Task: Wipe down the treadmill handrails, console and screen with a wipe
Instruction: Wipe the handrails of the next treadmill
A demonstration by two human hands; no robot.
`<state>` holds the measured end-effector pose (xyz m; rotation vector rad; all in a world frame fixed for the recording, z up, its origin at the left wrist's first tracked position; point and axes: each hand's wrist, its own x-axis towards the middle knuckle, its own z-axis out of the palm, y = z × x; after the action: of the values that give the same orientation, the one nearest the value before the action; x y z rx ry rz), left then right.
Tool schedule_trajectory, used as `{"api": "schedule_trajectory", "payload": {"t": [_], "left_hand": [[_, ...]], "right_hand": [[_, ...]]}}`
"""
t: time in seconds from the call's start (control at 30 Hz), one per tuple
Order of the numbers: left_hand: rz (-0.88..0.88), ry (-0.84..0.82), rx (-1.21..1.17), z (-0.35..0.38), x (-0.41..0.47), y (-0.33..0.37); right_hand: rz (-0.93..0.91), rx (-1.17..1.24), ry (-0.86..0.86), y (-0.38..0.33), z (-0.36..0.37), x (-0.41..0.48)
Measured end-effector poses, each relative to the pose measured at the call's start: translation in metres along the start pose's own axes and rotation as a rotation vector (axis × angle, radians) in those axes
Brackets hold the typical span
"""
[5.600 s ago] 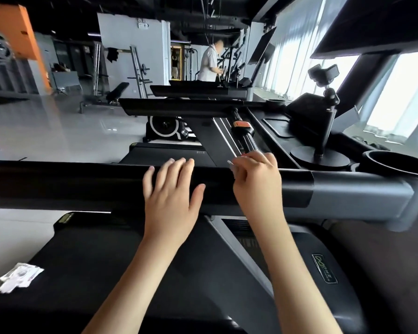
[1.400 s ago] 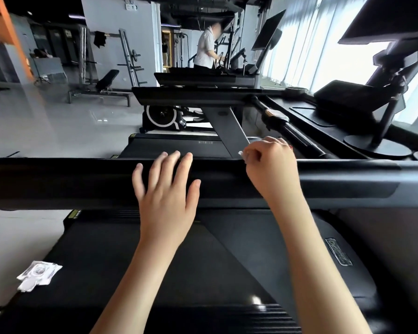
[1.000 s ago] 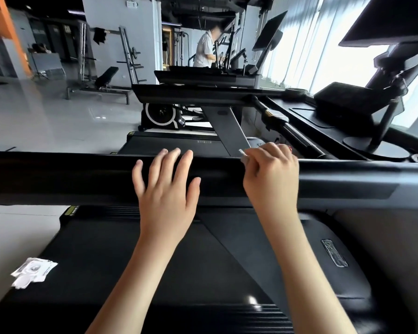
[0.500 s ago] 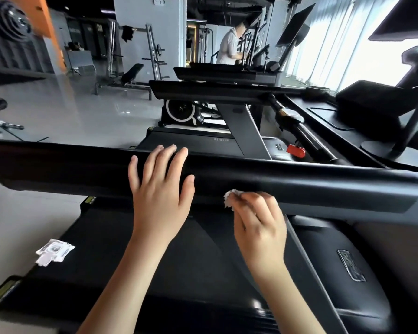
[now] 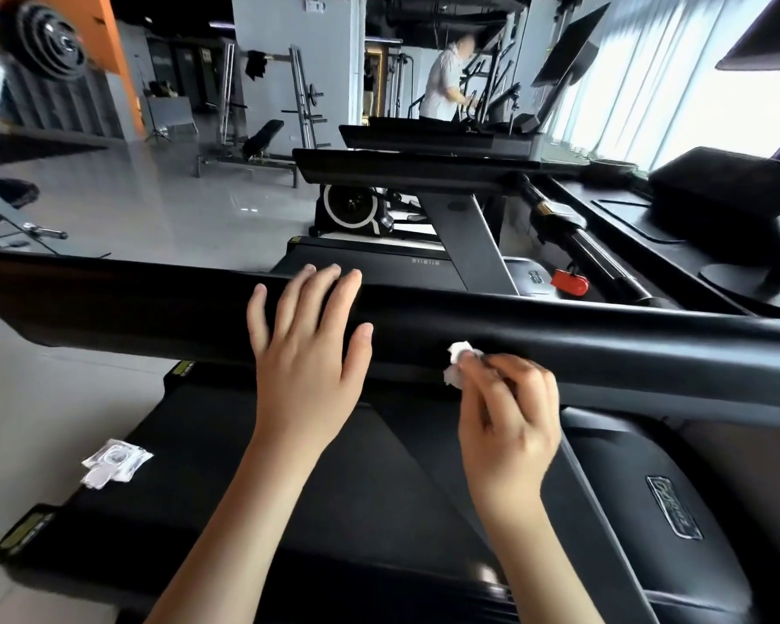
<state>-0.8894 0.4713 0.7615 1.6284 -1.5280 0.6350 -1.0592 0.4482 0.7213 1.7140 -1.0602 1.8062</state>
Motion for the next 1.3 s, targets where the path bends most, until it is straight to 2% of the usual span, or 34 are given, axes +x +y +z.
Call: {"api": "schedule_trajectory", "payload": {"t": [0.07,0.2,0.3,0.37,0.47,0.57,0.7,0.87,0.97,1.03,1.1,1.23,1.3], "left_hand": [[0.008,0.000,-0.002,0.000,0.000,-0.001],[0.060,-0.029,-0.005,-0.004,0.003,-0.008],[0.157,-0.094,-0.058,-0.013,0.011,-0.022],[0.153,-0.119,-0.093,-0.018,0.018,-0.036],[0.091,-0.116,-0.055,-0.023,0.020,-0.056],[0.132,-0.129,-0.036,-0.024,0.018,-0.064],[0.129,-0.109,-0.041,-0.023,0.018,-0.062],[0.133,-0.102,-0.034,-0.022,0.016,-0.063],[0.130,-0.097,-0.046,-0.021,0.016,-0.063],[0.127,-0.085,-0.051,-0.020,0.016,-0.063],[0.128,-0.078,-0.053,-0.020,0.014,-0.063],[0.133,-0.059,-0.054,-0.019,0.015,-0.063],[0.133,-0.055,-0.055,-0.018,0.015,-0.063]], "right_hand": [[0.012,-0.004,0.025,-0.010,0.009,-0.004],[-0.059,-0.003,-0.043,-0.020,0.014,-0.002],[0.058,-0.043,0.059,-0.029,0.016,0.021],[0.122,-0.056,0.073,-0.040,0.023,0.031],[0.084,-0.046,-0.042,-0.054,0.033,0.031],[0.025,-0.074,-0.112,-0.053,0.028,0.038],[0.059,-0.287,-0.164,-0.056,0.040,0.070],[-0.079,-0.140,-0.389,-0.075,0.060,0.080],[0.026,-0.173,-0.483,-0.063,0.054,0.091],[0.102,-0.280,-0.480,-0.062,0.060,0.093],[0.055,-0.330,-0.411,-0.071,0.066,0.085],[-0.149,-0.143,-0.331,-0.083,0.048,0.059],[-0.158,-0.120,-0.287,-0.071,0.035,0.054]]}}
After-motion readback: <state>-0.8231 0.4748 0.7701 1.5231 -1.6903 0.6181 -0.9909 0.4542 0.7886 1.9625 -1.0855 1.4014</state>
